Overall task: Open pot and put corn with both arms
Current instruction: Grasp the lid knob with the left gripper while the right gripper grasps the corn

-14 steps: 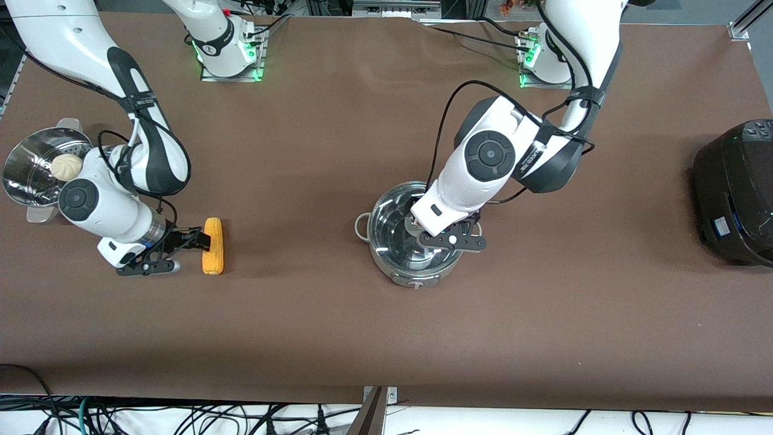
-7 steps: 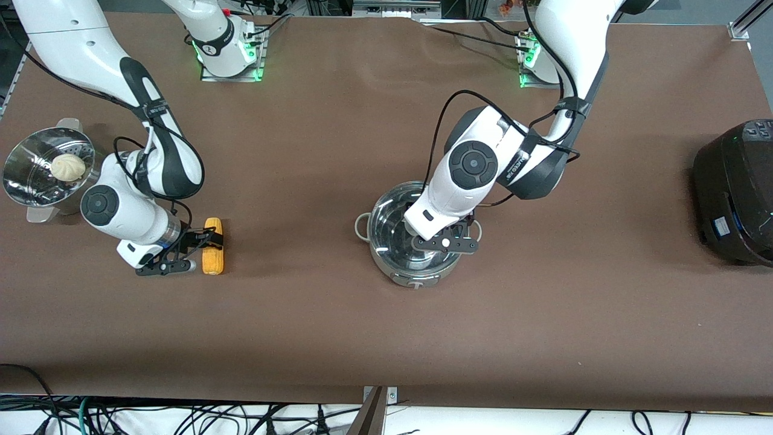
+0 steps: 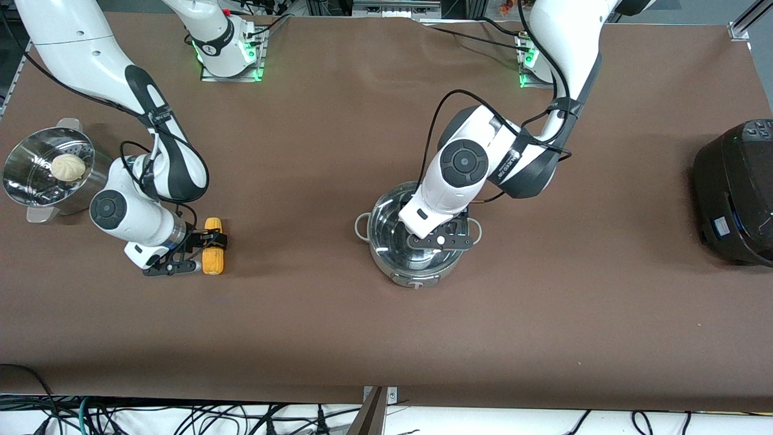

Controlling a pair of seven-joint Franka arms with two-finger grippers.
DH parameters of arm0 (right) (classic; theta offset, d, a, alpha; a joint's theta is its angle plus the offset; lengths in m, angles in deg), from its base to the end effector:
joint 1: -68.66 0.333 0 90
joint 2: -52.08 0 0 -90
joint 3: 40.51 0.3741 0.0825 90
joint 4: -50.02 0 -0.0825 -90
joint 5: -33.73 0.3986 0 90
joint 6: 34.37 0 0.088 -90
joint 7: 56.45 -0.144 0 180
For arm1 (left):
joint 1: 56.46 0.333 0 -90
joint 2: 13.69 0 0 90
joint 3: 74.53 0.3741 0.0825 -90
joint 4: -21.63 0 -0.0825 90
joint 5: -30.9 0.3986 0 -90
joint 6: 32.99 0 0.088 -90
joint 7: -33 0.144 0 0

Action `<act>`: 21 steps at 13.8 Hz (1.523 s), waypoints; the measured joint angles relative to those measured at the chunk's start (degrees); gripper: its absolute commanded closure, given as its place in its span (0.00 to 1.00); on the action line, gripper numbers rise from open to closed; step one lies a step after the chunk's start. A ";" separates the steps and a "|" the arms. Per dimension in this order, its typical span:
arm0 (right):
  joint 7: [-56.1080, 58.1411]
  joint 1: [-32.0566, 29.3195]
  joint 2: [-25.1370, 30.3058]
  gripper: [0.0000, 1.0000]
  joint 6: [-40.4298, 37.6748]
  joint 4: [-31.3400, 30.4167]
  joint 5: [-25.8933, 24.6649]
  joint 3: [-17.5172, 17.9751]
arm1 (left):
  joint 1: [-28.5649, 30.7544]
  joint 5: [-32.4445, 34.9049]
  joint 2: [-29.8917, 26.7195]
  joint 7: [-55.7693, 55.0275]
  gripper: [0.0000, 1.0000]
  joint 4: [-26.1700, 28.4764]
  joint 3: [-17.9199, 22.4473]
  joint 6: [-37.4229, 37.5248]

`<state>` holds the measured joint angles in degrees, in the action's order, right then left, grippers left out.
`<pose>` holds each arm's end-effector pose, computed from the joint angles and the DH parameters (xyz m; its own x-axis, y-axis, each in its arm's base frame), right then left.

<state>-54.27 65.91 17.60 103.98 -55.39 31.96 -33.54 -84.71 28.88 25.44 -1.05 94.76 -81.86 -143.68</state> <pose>0.6829 0.0441 0.1993 0.9932 0.1148 -0.0201 0.1137 -0.9923 -0.0495 0.6494 -0.4396 0.3536 0.9964 0.0103 -0.0836 0.0170 -0.9967 0.0799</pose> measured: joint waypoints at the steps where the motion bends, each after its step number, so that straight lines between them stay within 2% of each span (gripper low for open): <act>1: 0.00 0.00 -0.31 0.17 0.15 0.00 0.00 0.00 | -0.20 0.25 0.23 -0.50 0.10 0.00 0.00 -0.04; 4: 0.38 0.00 -0.63 0.66 0.34 0.00 0.00 0.00 | -0.68 1.75 0.97 -1.83 0.08 0.00 0.00 -0.71; 5: 0.76 0.00 -0.63 0.73 0.34 0.00 0.00 0.00 | -0.69 1.76 1.07 -1.94 0.08 -0.01 0.00 -0.80; 6: 1.11 0.01 -0.63 0.75 0.33 0.00 0.00 0.01 | -0.69 1.77 1.08 -2.01 0.10 -0.02 0.01 -0.82; 8: 1.38 0.02 -0.56 0.75 0.24 0.07 0.00 0.01 | -0.69 1.77 1.08 -2.06 0.25 -0.08 0.04 -0.83; 10: 1.47 0.05 -0.52 0.75 0.17 0.25 0.00 0.23 | -0.70 1.77 1.08 -2.11 0.46 -0.14 0.00 -0.98; 12: 1.47 0.11 -0.35 0.75 -0.03 0.59 0.00 0.92 | -1.06 1.77 1.08 -2.41 0.72 -0.44 -0.17 -1.51; 13: 1.47 0.16 -0.06 0.75 -0.43 0.89 0.00 1.14 | -1.18 1.77 1.10 -2.48 0.81 -0.54 -0.16 -1.55; 15: 1.47 0.20 1.44 0.75 -2.19 1.69 0.00 1.22 | -1.18 1.77 1.13 -2.49 0.87 -0.57 -0.13 -1.54; 16: 1.47 0.20 2.66 0.75 -3.91 2.30 0.00 1.23 | -1.18 1.77 1.13 -2.49 0.99 -0.58 -0.13 -1.54; 18: 1.47 0.20 5.14 0.75 -10.20 5.00 0.00 1.36 | -1.18 1.77 1.14 -2.49 1.00 -0.59 -0.13 -1.53; 21: 1.47 0.24 7.01 0.75 -24.91 14.08 0.00 1.89 | -1.16 1.77 1.14 -2.51 1.00 -0.65 -0.10 -1.46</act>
<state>-52.80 66.15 24.61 79.07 -41.30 31.96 -31.65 -85.87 30.65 26.58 -3.56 94.12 -81.96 -145.14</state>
